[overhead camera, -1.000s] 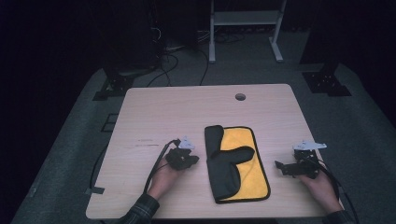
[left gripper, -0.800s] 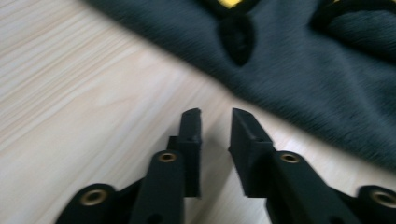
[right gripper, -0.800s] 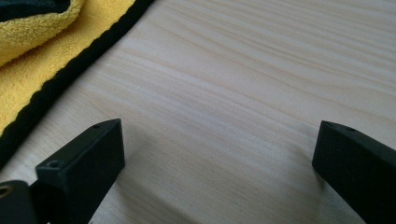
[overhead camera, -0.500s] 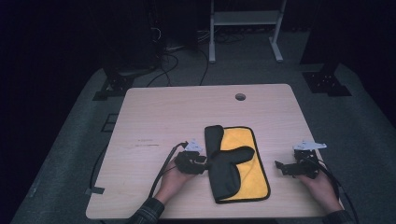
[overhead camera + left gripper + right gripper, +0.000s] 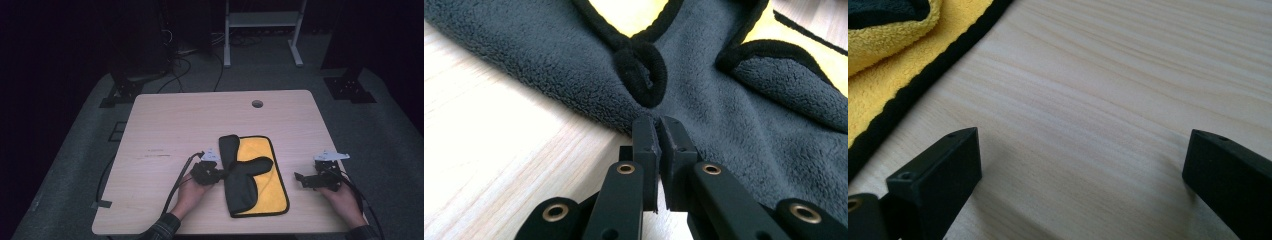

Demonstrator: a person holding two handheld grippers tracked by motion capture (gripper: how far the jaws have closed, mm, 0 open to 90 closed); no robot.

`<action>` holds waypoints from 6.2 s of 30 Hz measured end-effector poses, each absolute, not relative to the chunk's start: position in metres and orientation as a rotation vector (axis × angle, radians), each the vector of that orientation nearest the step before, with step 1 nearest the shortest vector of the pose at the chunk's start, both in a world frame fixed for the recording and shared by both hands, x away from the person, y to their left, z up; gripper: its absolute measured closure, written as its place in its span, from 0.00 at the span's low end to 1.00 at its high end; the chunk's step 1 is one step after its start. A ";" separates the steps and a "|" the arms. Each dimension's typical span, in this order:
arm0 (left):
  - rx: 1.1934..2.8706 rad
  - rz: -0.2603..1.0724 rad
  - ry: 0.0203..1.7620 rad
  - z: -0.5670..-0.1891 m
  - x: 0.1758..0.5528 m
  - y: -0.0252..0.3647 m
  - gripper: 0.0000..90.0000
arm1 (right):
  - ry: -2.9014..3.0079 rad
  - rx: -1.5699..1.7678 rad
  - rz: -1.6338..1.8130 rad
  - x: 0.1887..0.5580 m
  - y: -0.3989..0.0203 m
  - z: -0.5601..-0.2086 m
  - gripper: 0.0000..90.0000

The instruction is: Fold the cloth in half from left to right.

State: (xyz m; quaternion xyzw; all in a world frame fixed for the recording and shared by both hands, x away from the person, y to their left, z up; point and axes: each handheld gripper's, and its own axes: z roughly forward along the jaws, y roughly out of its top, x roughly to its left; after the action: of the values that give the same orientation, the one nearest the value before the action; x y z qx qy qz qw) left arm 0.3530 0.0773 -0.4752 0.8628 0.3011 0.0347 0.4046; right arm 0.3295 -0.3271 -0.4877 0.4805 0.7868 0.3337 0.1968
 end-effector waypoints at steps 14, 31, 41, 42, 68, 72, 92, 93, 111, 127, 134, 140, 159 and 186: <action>2.234 0.129 0.786 -0.468 0.356 0.134 0.96 | 2.213 1.336 0.938 0.328 -0.327 -0.488 0.02; 2.298 0.301 0.795 -0.470 0.322 0.174 0.20 | 2.295 1.250 0.990 0.329 -0.312 -0.475 0.16; 2.292 0.310 0.846 -0.476 0.310 0.201 0.02 | 2.330 1.189 1.096 0.340 -0.292 -0.461 0.21; 2.292 0.318 0.843 -0.477 0.310 0.202 0.02 | 2.332 1.176 1.108 0.341 -0.289 -0.460 0.22; 2.237 0.364 0.827 -0.484 0.312 0.208 0.00 | 2.444 0.957 1.282 0.367 -0.208 -0.433 0.35; 2.233 0.363 0.829 -0.484 0.312 0.207 0.00 | 2.461 0.920 1.322 0.369 -0.193 -0.430 0.40; 2.237 0.366 0.824 -0.484 0.313 0.208 0.00 | 2.611 0.700 1.290 0.387 -0.103 -0.447 0.56; 2.237 0.366 0.824 -0.484 0.313 0.208 0.00 | 2.620 0.696 1.276 0.388 -0.099 -0.450 0.56; 2.237 0.366 0.824 -0.484 0.313 0.208 0.00 | 2.626 0.665 1.167 0.393 -0.089 -0.461 0.96; 2.233 0.365 0.826 -0.484 0.313 0.208 0.00 | 2.328 0.990 1.304 0.427 -0.157 -0.421 0.97; 2.234 0.365 0.826 -0.484 0.313 0.208 0.00 | 2.306 1.139 1.225 0.446 -0.174 -0.435 0.97; 2.233 0.364 0.826 -0.484 0.313 0.207 0.00 | 2.305 1.188 1.180 0.459 -0.183 -0.455 0.97; 2.235 0.363 0.823 -0.484 0.312 0.208 0.00 | 2.263 1.211 1.191 0.451 -0.213 -0.459 0.70; 2.239 0.361 0.822 -0.483 0.312 0.208 0.00 | 2.606 0.815 1.400 0.351 -0.156 -0.436 0.62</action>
State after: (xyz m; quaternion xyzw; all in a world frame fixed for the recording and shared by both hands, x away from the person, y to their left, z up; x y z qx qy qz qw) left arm 0.3125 0.2079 -0.4835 0.8670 0.3185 0.1399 0.3567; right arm 0.3507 -0.1561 -0.4360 0.2653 0.8487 0.4560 0.0367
